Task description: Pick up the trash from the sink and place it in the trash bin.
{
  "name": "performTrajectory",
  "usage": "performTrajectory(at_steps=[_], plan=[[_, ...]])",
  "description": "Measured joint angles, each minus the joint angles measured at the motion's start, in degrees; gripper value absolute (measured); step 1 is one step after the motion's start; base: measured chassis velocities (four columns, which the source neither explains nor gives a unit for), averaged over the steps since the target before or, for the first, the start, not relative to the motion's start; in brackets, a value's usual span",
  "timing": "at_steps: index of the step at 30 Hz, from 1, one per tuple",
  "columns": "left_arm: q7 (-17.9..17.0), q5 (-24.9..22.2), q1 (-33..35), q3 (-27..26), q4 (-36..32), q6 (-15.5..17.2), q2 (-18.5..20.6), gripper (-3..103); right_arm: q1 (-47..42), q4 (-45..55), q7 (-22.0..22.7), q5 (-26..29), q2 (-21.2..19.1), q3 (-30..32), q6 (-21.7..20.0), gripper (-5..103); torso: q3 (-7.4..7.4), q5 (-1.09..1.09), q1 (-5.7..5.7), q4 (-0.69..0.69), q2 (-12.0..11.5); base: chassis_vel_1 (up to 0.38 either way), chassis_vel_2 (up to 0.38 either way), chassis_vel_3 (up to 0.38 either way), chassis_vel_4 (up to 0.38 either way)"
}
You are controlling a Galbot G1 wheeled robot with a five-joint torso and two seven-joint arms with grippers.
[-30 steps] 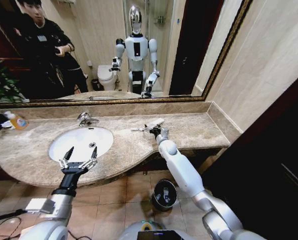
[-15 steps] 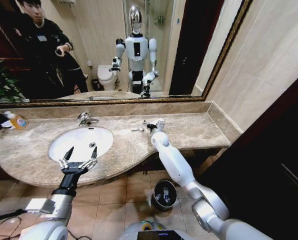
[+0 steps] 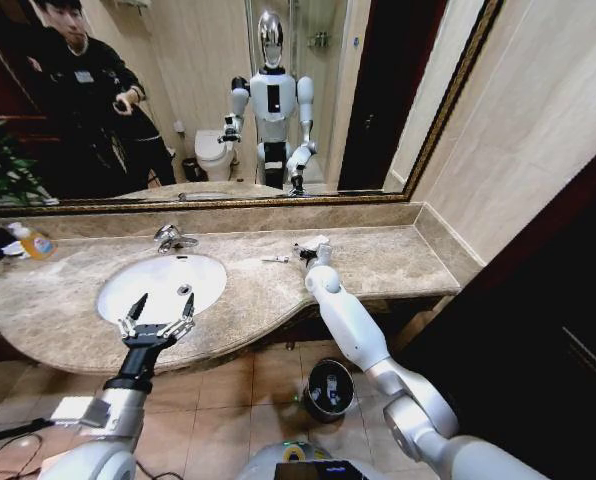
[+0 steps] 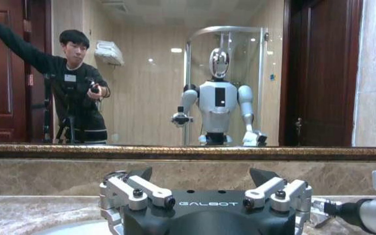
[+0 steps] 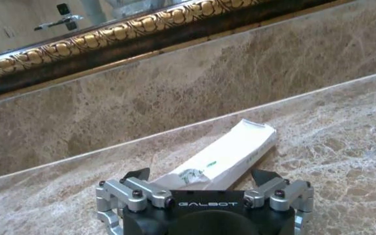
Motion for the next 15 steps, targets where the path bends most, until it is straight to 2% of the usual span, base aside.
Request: performTrajectory(at_steps=[6,8,10,13,14,15], plan=[[0.0,0.0,0.0,0.0,0.0,0.0,0.0,100,-0.1,-0.48,-1.16,-0.23,0.07,0.19,0.64,101,0.0,0.0,0.0,0.0,0.0,0.0,0.0,0.0,0.0],[0.0,0.0,0.0,0.0,0.0,0.0,0.0,100,-0.19,-0.42,-1.67,-0.23,0.04,0.17,0.86,90,0.0,0.0,0.0,0.0,0.0,0.0,0.0,0.0,0.0],[0.0,0.0,0.0,0.0,0.0,0.0,0.0,100,-0.24,-0.35,-1.94,-0.23,0.03,0.16,1.04,90,0.0,0.0,0.0,0.0,0.0,0.0,0.0,0.0,0.0],[0.0,0.0,0.0,0.0,0.0,0.0,0.0,100,-0.78,-0.05,-2.85,-0.36,-0.03,0.02,1.54,74,0.0,0.0,0.0,0.0,0.0,0.0,0.0,0.0,0.0],[0.0,0.0,0.0,0.0,0.0,0.0,0.0,100,-0.78,-0.05,-2.85,-0.36,-0.03,0.02,1.54,74,0.0,0.0,0.0,0.0,0.0,0.0,0.0,0.0,0.0],[0.0,0.0,0.0,0.0,0.0,0.0,0.0,100,-1.0,0.06,-3.06,-0.53,-0.05,0.0,1.67,69,0.0,0.0,0.0,0.0,0.0,0.0,0.0,0.0,0.0]])
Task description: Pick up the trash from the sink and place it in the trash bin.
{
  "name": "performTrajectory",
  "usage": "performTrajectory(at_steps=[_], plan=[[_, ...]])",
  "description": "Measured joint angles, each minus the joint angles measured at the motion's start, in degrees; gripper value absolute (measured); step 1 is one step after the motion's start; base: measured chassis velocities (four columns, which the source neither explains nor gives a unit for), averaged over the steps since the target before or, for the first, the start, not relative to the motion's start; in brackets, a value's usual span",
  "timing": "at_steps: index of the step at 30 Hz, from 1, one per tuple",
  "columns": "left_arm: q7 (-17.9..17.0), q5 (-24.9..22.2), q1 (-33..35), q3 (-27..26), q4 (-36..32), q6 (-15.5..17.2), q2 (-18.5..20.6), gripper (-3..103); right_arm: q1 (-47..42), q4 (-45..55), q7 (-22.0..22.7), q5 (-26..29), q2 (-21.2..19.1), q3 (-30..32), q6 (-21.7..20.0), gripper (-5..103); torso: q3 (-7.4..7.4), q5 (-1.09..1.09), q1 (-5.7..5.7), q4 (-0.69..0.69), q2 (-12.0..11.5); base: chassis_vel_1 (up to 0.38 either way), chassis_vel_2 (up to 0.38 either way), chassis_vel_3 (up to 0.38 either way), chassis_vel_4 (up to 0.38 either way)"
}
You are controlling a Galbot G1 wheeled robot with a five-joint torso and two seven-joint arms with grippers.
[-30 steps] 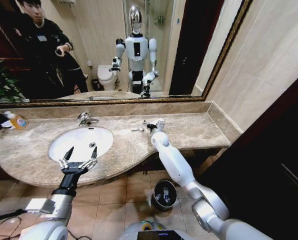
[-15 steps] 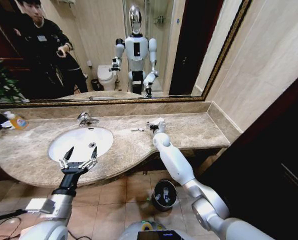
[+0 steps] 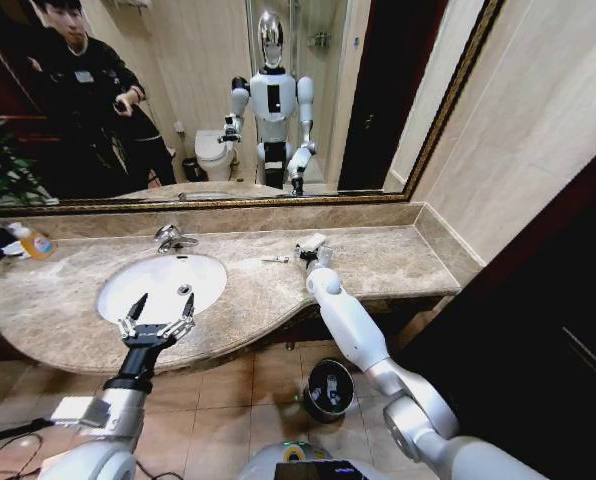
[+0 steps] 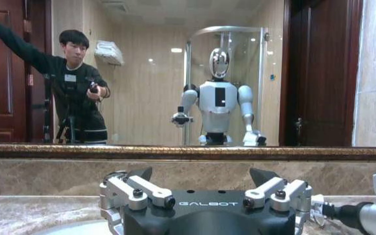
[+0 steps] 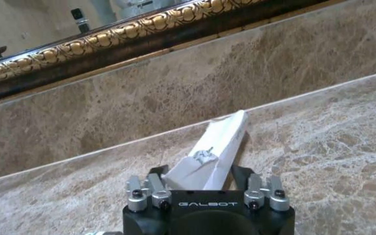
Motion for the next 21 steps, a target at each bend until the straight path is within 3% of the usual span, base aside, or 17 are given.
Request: performTrajectory(at_steps=[9,11,13,16,21], plan=[[0.0,0.0,0.0,0.0,0.0,0.0,0.0,100,-1.0,1.55,-0.8,-0.57,-0.61,-0.51,0.55,30,0.0,0.0,0.0,0.0,0.0,0.0,0.0,0.0,0.0],[0.0,0.0,0.0,0.0,0.0,0.0,0.0,100,-1.08,1.91,-0.85,-0.57,-0.73,-0.66,0.62,30,0.0,0.0,0.0,0.0,0.0,0.0,0.0,0.0,0.0],[0.0,0.0,0.0,0.0,0.0,0.0,0.0,100,-1.24,2.44,-0.95,-0.6,-0.87,-0.89,0.76,25,0.0,0.0,0.0,0.0,0.0,0.0,0.0,0.0,0.0],[0.0,0.0,0.0,0.0,0.0,0.0,0.0,100,-1.83,3.76,-1.32,-1.4,-1.12,-1.38,1.35,9,0.0,0.0,0.0,0.0,0.0,0.0,0.0,0.0,0.0],[0.0,0.0,0.0,0.0,0.0,0.0,0.0,100,-3.19,6.52,-2.24,-3.21,-2.26,-1.97,1.99,1,0.0,0.01,0.0,0.0,0.0,0.0,0.0,0.0,0.0]])
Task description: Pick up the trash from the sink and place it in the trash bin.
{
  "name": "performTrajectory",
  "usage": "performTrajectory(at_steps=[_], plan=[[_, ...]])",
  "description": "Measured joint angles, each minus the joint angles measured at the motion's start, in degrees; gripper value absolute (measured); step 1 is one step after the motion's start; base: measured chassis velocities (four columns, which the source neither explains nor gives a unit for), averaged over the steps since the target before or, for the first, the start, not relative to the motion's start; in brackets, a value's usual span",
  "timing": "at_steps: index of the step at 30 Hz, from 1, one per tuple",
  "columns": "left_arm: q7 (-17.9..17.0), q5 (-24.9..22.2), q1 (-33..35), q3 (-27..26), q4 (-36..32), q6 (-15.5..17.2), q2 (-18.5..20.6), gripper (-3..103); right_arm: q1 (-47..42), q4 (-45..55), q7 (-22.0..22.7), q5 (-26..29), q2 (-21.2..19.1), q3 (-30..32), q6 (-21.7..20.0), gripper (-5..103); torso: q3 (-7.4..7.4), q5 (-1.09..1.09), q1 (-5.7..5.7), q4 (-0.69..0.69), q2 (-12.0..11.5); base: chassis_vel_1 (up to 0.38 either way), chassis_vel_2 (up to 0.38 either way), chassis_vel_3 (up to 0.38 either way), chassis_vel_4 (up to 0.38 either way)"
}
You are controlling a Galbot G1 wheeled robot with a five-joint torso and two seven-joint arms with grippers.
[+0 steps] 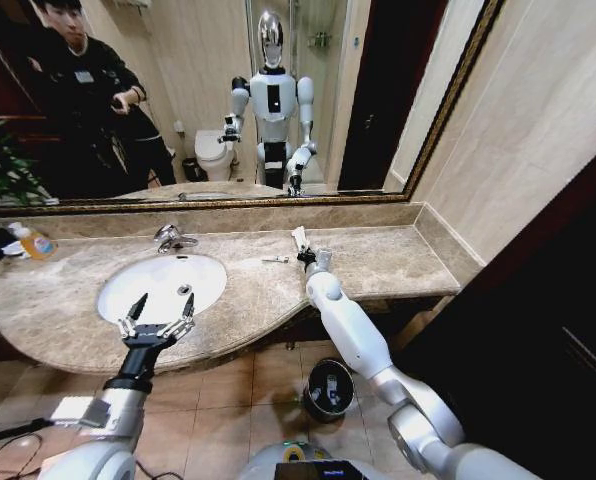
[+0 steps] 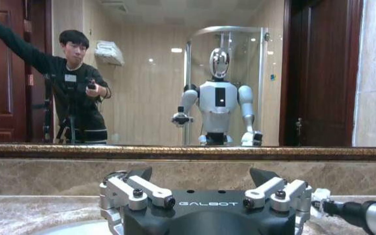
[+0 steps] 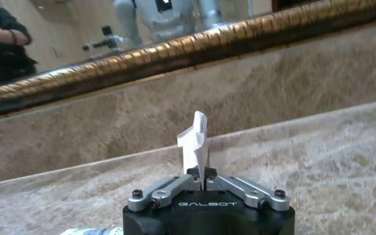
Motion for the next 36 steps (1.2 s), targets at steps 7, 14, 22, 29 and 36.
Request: performTrajectory(at_steps=[7,14,22,29,36], plan=[[0.0,0.0,0.0,0.0,0.0,0.0,0.0,100,-6.59,14.27,-2.05,-1.57,-9.02,-0.96,1.03,0,0.0,0.01,0.0,0.0,0.0,0.0,0.0,0.0,0.0],[0.03,0.0,0.0,0.0,0.0,0.0,0.0,100,-19.34,30.73,-6.47,-1.55,-19.17,1.84,1.68,0,0.0,0.03,0.0,-0.03,0.0,0.0,0.0,0.0,0.0],[0.0,0.0,0.0,-0.01,0.0,0.0,0.0,100,-37.5,47.56,-8.48,-0.68,-24.69,8.49,1.97,0,-0.01,0.01,-0.01,0.0,0.0,0.0,0.0,0.0,0.0],[0.0,0.0,0.0,0.0,0.0,0.0,0.0,100,-52.4,47.15,-14.13,-6.67,-22.04,14.84,11.59,0,-0.01,0.0,-0.02,-0.02,0.01,0.0,0.0,0.0,0.0],[0.0,0.0,0.0,0.0,0.0,0.0,0.0,100,-60.29,36.38,-19.99,-7.85,-18.64,17.23,24.01,0,0.0,0.0,0.0,0.0,-0.01,0.0,0.0,0.0,0.0]])
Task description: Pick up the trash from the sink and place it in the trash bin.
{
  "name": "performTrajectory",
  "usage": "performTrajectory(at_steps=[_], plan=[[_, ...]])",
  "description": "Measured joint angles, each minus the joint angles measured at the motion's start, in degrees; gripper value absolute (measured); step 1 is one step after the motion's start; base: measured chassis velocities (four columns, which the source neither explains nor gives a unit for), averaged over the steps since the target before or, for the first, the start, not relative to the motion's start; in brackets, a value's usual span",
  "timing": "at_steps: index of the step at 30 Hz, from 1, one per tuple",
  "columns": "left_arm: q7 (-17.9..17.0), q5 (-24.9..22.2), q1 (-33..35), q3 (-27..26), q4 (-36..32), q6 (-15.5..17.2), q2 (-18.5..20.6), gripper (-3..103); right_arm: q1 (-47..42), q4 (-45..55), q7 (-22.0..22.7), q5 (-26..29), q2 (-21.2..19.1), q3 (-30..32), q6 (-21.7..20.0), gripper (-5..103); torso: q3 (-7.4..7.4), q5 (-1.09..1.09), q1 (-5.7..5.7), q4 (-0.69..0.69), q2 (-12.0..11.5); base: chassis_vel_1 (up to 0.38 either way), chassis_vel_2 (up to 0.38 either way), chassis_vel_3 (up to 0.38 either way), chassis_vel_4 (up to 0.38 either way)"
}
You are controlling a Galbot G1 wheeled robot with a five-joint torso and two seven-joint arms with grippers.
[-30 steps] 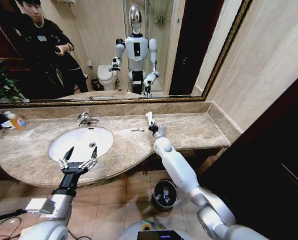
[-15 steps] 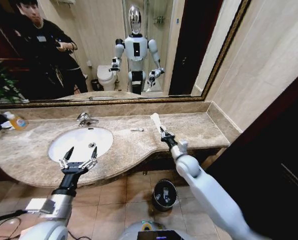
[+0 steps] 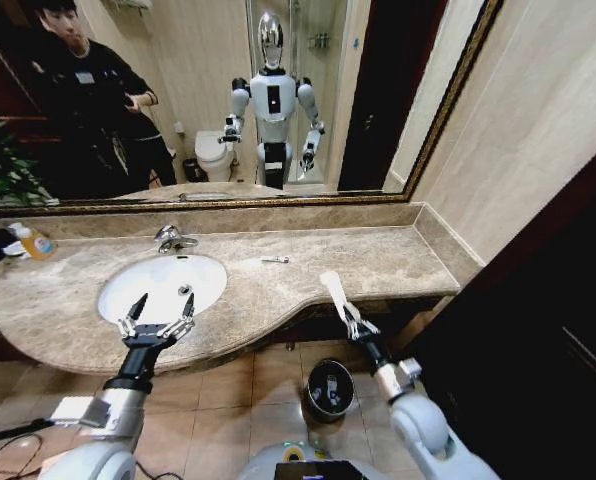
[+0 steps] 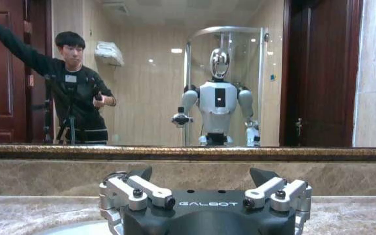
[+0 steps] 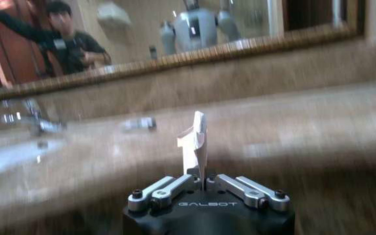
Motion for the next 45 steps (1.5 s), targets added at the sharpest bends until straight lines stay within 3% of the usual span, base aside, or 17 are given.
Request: performTrajectory(at_steps=[6,11,13,15,18,22,31,40,45], plan=[[0.0,0.0,0.0,0.0,0.0,0.0,0.0,100,-2.25,-7.98,-3.53,1.3,-0.31,-1.79,5.94,0,0.0,0.0,0.0,0.0,0.0,0.0,0.0,0.0,0.0],[0.0,0.0,0.0,0.0,0.0,0.0,0.0,100,-0.04,-15.06,-4.65,1.12,0.62,-3.1,6.98,0,0.0,-0.01,0.0,-0.01,0.0,0.0,0.0,0.0,0.0],[0.0,0.0,0.0,-0.01,0.0,-0.01,0.0,100,5.61,-26.27,-4.55,-1.4,3.45,-3.54,7.11,0,0.0,0.0,0.0,0.01,0.0,0.0,0.0,0.0,0.0],[0.0,0.0,0.01,0.0,0.0,0.0,0.0,100,6.84,-28.57,-4.45,-1.96,4.06,-3.56,7.18,0,0.01,-0.01,0.0,0.0,0.0,0.0,0.0,0.0,0.0],[0.0,0.0,0.0,0.0,0.0,0.0,0.0,100,13.35,-41.62,-4.19,-4.64,7.57,-3.23,7.68,0,0.01,0.0,0.01,0.01,0.0,0.0,0.0,0.0,0.0],[0.0,0.0,0.0,0.0,0.0,0.0,0.0,100,15.96,-48.2,-4.49,-5.45,9.44,-3.5,7.7,0,0.01,-0.01,0.0,0.01,0.0,0.0,0.0,0.0,0.0],[0.0,0.0,0.0,0.0,0.0,0.0,0.0,100,19.04,-55.47,-4.35,-7.91,13.06,-3.55,7.78,0,0.01,-0.01,0.0,0.0,0.0,0.0,0.0,0.0,0.0],[0.0,0.0,0.0,0.0,0.0,0.0,0.0,100,20.79,-58.86,-3.01,-8.09,13.24,-3.49,7.86,-3,0.01,-0.02,0.0,0.0,0.0,0.0,0.0,0.0,0.0],[0.0,0.0,0.0,0.0,0.0,0.0,0.0,100,20.65,-58.63,-3.09,-7.66,12.8,-3.67,7.86,19,0.01,-0.02,0.0,0.0,0.0,0.0,0.0,0.0,0.0]])
